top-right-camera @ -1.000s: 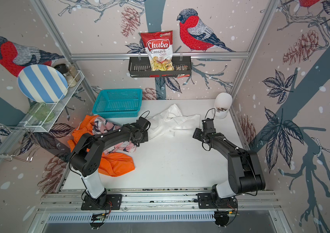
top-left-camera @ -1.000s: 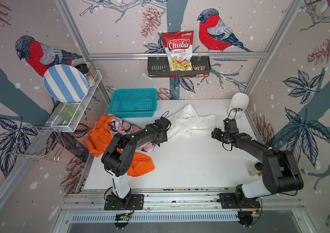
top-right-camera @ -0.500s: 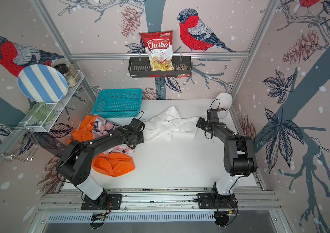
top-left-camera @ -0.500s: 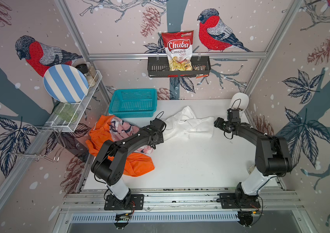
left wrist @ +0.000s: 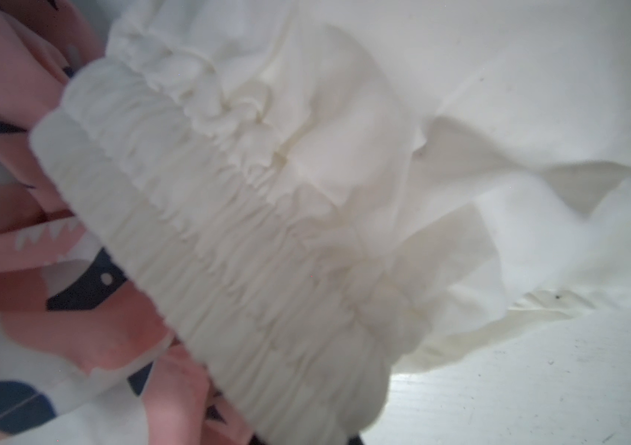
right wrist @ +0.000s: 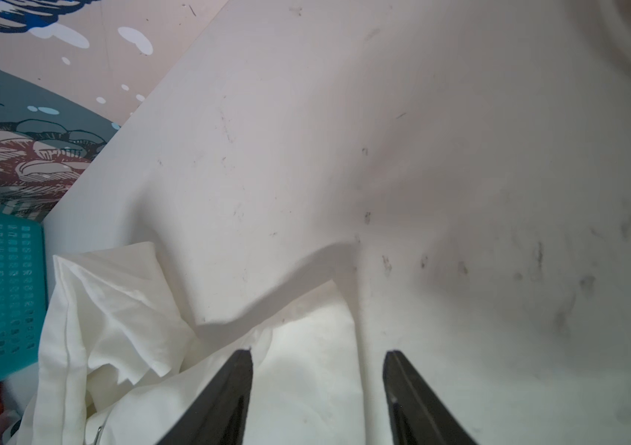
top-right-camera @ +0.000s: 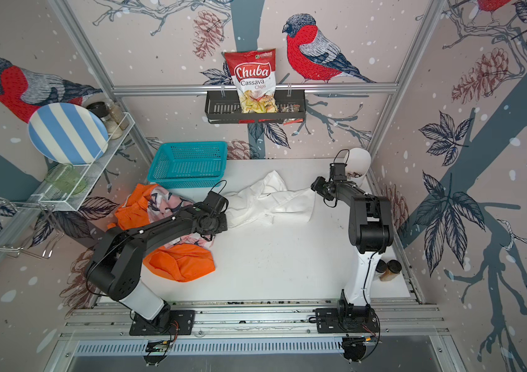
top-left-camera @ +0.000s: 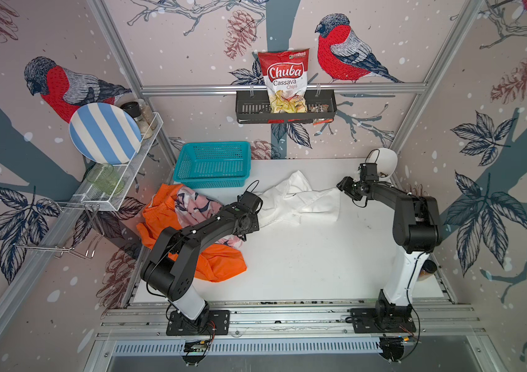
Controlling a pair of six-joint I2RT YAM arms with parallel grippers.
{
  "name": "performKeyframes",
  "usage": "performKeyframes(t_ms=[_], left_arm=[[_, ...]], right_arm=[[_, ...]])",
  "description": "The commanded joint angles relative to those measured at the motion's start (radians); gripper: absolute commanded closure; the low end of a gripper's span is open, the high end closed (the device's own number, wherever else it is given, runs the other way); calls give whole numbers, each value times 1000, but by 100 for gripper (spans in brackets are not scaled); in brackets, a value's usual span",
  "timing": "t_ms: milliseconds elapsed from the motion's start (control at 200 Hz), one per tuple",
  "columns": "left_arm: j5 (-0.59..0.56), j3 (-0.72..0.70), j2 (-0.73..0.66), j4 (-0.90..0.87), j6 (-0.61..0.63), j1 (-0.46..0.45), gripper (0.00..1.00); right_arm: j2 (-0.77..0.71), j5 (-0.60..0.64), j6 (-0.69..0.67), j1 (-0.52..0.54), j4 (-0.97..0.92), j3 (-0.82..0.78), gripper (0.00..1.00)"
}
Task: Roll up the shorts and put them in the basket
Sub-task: Flatten out the shorts at the center of the board.
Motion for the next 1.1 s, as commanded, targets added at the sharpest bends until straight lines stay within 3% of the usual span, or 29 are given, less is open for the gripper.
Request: performKeyframes(t_ms=[0, 500, 720, 890, 1095], left_arm=[[-1, -1, -9, 2, 5, 2, 100], [5, -54, -30, 13, 2, 3, 100], [5, -59, -33, 15, 1, 4, 100], [3, -65, -40, 21, -3, 3, 100], [-14, -28, -42, 18, 3, 3, 100]], right_arm=[[45, 4, 42, 1, -50, 50, 42], [196, -10, 118, 43, -124, 225, 50], [199, -10, 108, 51, -148, 230, 68], [168, 9, 89, 57, -156, 206, 100], [78, 75, 65, 55, -131, 178, 100]])
